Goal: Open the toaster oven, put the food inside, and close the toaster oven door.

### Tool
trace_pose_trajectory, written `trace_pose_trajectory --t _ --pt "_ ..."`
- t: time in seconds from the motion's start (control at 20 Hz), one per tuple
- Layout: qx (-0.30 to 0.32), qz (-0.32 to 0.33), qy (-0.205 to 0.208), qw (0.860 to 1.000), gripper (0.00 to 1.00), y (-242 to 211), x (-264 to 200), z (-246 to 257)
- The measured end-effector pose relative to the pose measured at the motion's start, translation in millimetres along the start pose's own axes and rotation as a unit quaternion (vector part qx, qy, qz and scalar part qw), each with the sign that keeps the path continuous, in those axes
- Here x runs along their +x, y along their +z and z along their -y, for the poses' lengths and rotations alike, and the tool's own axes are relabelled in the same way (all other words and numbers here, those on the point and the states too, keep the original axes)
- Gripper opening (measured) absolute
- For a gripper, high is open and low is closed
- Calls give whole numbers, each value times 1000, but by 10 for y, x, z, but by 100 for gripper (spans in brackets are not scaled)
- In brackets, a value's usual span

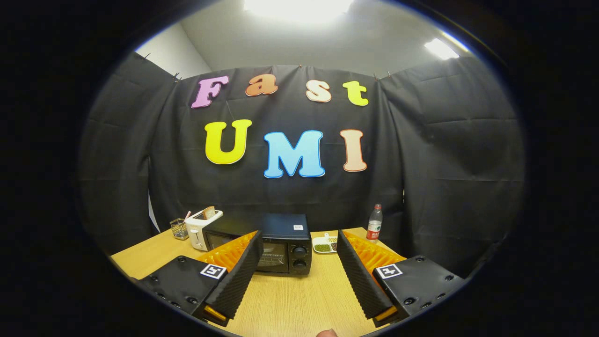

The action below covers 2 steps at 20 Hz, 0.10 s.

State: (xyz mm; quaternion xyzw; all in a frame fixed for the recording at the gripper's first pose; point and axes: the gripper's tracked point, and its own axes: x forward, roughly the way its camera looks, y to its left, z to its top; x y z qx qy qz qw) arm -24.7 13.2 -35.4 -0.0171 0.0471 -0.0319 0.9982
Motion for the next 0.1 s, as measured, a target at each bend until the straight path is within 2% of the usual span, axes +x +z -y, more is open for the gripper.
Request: trace_pose_trajectory --t 0.1 --pt "0 0 0 1000 100 -9 7 -17"
